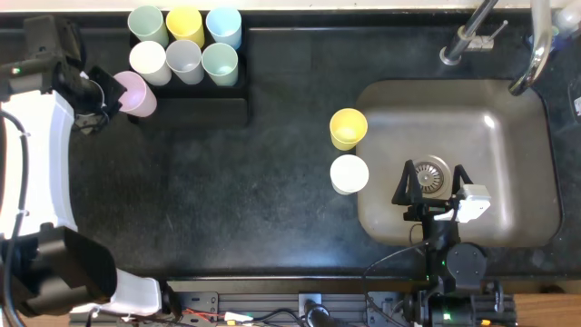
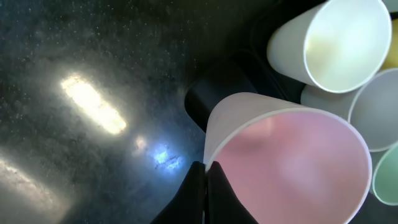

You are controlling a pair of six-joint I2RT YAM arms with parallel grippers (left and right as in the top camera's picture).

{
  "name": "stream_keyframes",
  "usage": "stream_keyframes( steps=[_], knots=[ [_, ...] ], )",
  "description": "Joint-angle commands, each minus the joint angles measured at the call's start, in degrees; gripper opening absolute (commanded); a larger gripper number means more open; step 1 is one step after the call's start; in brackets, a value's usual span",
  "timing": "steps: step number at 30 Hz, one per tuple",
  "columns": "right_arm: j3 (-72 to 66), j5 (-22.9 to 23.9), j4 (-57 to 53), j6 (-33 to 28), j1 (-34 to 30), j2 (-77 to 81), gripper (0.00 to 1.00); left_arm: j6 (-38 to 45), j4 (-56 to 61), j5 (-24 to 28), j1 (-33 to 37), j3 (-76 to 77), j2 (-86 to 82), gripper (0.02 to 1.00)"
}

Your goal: Store Cups

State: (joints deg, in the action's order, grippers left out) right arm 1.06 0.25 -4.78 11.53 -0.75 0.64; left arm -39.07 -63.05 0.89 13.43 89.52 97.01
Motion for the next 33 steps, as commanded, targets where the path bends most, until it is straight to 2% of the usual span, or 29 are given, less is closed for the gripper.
stream_keyframes(
  steps=[1,7,29,30,31,32,33],
  knots=[
    [-0.8,0.0,0.3,-0.4,-0.4,-0.4,0.998,-0.5,1.5,1.0,0.2,0.9,3.7,0.036],
    [-0.8,0.0,0.3,-0.4,-0.4,-0.4,0.998,-0.5,4.2,2.1,0.2,0.9,6.5,0.036],
    [-0.8,0.0,0.3,-0.4,-0.4,-0.4,0.998,-0.4,7.1,0.6,-1.7,0.9,13.2,0.036],
    [-0.8,0.0,0.3,-0.4,-0.4,-0.4,0.998,-0.4,7.2,0.5,-1.9,0.9,13.3,0.117],
    [-0.8,0.0,0.3,-0.4,-0.4,-0.4,0.998,-0.4,7.2,0.4,-2.0,0.9,13.3,0.384],
    [-0.8,0.0,0.3,-0.4,-0.4,-0.4,0.998,-0.4,7.2,0.3,-2.1,0.9,13.3,0.752],
    [-0.8,0.0,0.3,-0.4,-0.4,-0.4,0.998,-0.4,7.2,0.3,-2.2,0.9,13.2,0.965]
  ],
)
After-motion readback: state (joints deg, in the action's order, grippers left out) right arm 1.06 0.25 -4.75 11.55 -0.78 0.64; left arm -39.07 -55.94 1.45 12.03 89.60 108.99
